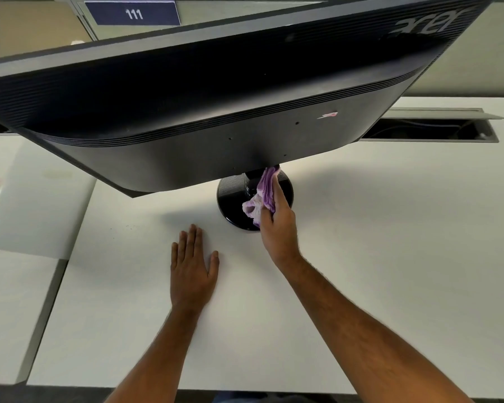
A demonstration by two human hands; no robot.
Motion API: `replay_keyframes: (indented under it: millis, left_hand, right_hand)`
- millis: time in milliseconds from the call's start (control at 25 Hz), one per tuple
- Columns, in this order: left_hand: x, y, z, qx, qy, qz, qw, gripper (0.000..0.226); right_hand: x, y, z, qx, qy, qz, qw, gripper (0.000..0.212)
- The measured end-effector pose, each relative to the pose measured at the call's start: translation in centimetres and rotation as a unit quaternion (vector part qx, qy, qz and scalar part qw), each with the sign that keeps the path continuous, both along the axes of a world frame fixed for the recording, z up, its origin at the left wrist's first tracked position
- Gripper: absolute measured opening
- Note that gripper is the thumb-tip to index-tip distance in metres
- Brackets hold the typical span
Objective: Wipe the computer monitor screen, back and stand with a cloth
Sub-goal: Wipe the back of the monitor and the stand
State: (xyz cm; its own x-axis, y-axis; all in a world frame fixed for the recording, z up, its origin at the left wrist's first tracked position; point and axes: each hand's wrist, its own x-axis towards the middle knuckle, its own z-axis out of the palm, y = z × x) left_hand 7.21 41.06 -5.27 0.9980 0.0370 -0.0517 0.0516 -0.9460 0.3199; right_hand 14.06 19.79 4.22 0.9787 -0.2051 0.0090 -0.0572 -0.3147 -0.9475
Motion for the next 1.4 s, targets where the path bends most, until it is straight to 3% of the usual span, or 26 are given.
replay_keyframes:
  millis: [240, 440, 600, 720, 840, 960, 1240, 1400]
  left_hand:
    - [0.0, 0.0, 0.2, -0.006, -0.007, 0.0, 1.0, 0.075]
    - [0.1, 0.1, 0.0, -0.001, -0.003, -0.001, 1.0, 0.075]
    - [-0.1, 0.0, 0.2, -0.002, -0.008, -0.001, 1.0, 0.075]
    - [0.0, 0.0, 0.3, -0.007, -0.007, 0.0, 1.0, 0.075]
    - [0.0, 0.0, 0.2, -0.005, -0.008, 0.001, 1.0, 0.075]
    - [0.0, 0.0, 0.2, -0.004, -0.004, 0.0, 1.0, 0.075]
    - [0.0, 0.1, 0.2, -0.006, -0.008, 0.002, 1.0, 0.075]
    - [0.0, 0.0, 0.1, -0.009, -0.008, 0.0, 1.0, 0.075]
  right_hand:
    - [1.3, -1.1, -0.2, -0.058, 0.002, -0.005, 0.998, 0.056]
    - [2.9, -2.1, 0.0, -0.252, -0.095, 0.054, 0.962, 0.06]
    - [1.5, -4.2, -0.6, -0.32, -0.114, 0.089, 0.936, 0.058]
    - [0.0, -5.8, -0.7, -0.247, -0.076, 0.049, 0.965, 0.046]
    - [0.5, -5.8, -0.2, -0.19, -0.077, 0.043, 0.978, 0.054]
    - [1.1, -3.8, 0.2, -0.221, -0.098, 0.055, 0.969, 0.06]
    - [-0.2, -5.5, -2.8, -0.328, -0.194, 0.137, 0.914, 0.036]
    - [-2.6, -6.5, -1.7, -0.194, -0.12, 0.11, 0.967, 0.048]
